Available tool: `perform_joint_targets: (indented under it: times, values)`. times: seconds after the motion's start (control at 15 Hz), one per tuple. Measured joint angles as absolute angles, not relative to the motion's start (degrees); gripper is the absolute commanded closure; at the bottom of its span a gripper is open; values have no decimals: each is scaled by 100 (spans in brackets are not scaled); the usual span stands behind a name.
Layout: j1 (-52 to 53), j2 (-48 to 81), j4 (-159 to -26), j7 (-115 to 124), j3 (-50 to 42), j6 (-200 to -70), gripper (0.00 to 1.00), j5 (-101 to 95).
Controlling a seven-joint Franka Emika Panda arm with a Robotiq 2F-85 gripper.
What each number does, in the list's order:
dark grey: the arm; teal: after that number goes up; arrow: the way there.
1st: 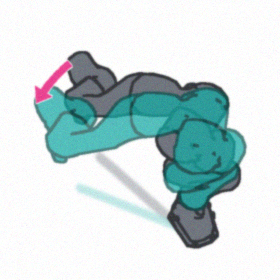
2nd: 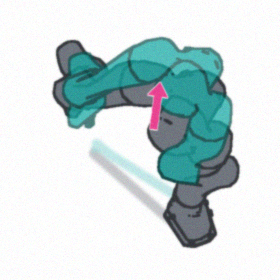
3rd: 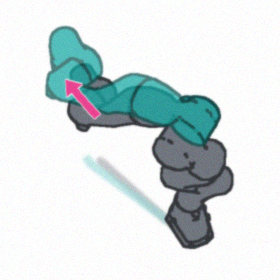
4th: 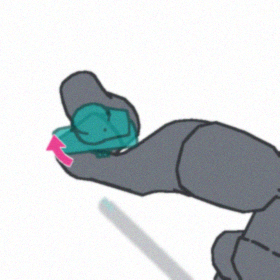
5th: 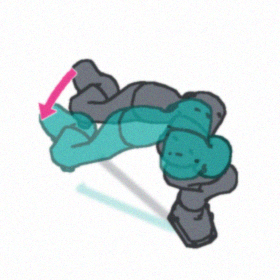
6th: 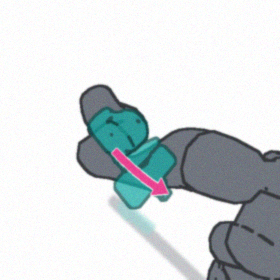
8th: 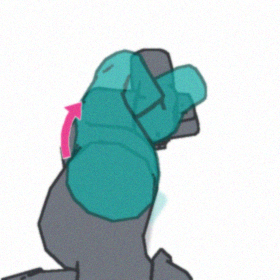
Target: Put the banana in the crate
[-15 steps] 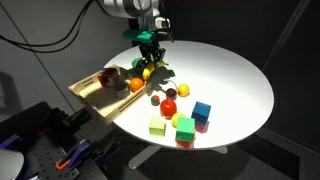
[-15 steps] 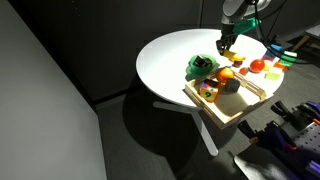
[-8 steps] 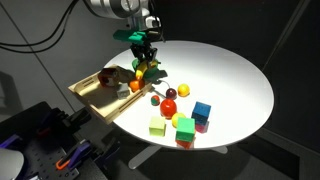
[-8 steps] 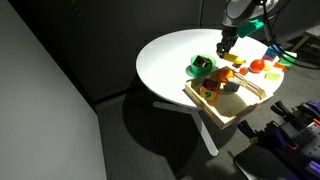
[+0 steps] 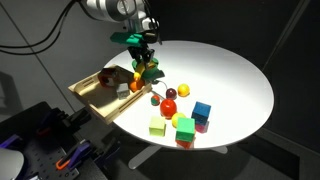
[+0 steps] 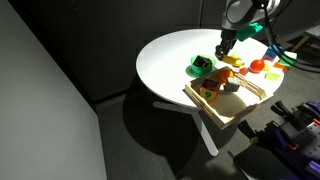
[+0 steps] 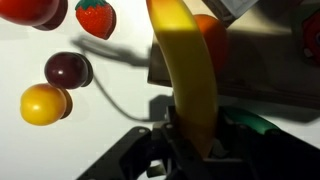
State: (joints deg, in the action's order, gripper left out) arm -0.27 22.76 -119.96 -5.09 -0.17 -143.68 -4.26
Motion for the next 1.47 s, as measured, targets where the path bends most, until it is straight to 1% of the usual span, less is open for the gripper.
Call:
perform_joint_targets:
  times: [0.2,0.27,0.67,1.07,1.47]
  values:
    - [-27,2277,-11996,-509,-17,-14368,59,-426]
    - [-27,2277,-11996,-509,-17,-14368,84,-426]
    - [-14,2336,-12005,-508,122,-14247,84,-385]
    - [2,2332,-12013,-474,444,-13867,84,206]
    - [161,2119,-12240,-91,482,-13748,84,347]
